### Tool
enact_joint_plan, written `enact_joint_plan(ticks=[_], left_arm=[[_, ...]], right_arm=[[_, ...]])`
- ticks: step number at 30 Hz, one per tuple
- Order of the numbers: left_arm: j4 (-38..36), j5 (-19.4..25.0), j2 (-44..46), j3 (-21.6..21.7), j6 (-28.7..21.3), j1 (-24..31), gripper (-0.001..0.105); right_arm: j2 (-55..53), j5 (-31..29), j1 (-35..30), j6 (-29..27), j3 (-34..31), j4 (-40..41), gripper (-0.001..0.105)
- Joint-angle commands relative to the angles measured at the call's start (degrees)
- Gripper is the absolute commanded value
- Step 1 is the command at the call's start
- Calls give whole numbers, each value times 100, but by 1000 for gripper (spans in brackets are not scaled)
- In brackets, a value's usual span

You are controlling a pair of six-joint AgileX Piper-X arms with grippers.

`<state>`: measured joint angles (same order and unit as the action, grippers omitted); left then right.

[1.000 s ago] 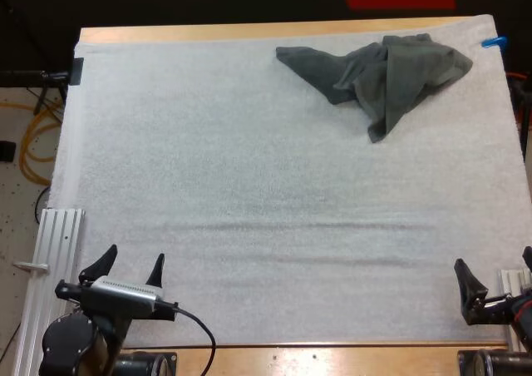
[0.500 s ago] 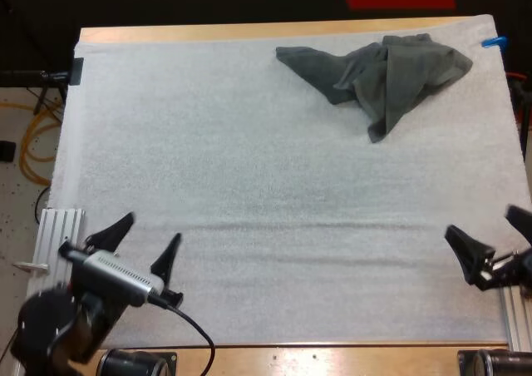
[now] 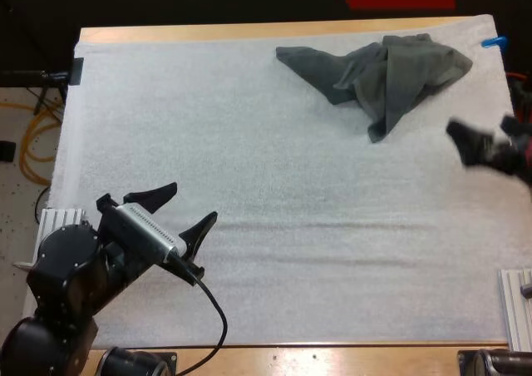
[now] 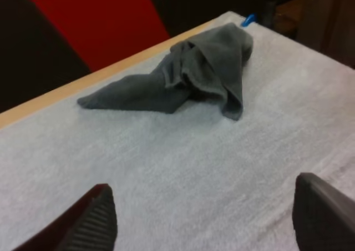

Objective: Pick towel from pile fold and stack

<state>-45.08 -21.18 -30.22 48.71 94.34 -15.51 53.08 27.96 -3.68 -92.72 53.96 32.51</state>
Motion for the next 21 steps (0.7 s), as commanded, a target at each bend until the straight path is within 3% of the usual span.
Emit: enact_joint_plan(ticks=[1, 8, 16, 21], left_arm=[[212, -50, -26, 48, 64, -28, 65], [475, -50, -223, 48, 64, -28, 65], [474, -50, -469, 48, 78, -28, 65], [412, -50, -476, 48, 121, -28, 65]], right_arm=[[303, -39, 1, 257, 20, -303, 100], [2211, -325, 468, 714, 85, -1307, 100], [4325, -1787, 1329, 1114, 709, -1853, 100], [5268, -2197, 1459, 1195, 1302, -1857, 100]])
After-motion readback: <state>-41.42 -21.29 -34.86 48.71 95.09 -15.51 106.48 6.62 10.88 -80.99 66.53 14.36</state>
